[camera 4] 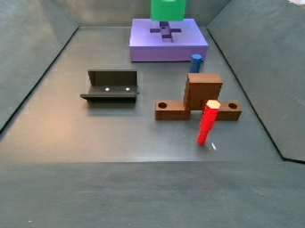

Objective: Pick up the green object. Move up. Move to above the board. Insert the green object.
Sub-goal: Insert the green object.

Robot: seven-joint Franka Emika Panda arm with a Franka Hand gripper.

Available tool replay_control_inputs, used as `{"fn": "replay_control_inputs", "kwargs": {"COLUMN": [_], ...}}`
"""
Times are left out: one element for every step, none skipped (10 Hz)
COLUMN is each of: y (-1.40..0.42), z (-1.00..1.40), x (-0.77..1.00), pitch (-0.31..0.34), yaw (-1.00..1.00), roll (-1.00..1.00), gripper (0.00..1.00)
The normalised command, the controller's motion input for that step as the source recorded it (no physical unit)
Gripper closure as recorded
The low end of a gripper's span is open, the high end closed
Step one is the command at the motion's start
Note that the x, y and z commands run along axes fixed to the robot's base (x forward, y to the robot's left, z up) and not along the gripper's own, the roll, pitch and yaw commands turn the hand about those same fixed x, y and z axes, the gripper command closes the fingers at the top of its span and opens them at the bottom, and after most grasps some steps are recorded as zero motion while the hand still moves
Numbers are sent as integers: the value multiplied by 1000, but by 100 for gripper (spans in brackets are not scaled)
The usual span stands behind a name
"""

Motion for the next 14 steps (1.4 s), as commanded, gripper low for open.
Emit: {"fn": "replay_control_inputs", "kwargs": {"y": [-163,-106,-83,-51,0,-14,-29,-49,-77,-94,-111,-91,0,0], "z": [-309,-277,-229,-251,-291,-226,-214,-183,-157,-137,-123,-40,-94,-131], "x": [6,29,20,34,0,0,0,0,0,0,0,134,191,209], "pitch": [-127,-126,-96,-47,-21,-26,-24,-29,-34,-39,-39,0,0,0], "yaw": [126,103,89,57,0,0,0,0,0,0,0,0,29,69], "roll": [-59,-74,-46,0,57,77,93,63,51,40,26,40,137,169], "gripper": [100,100,100,100,100,100,100,100,100,100,100,100,100,100]}}
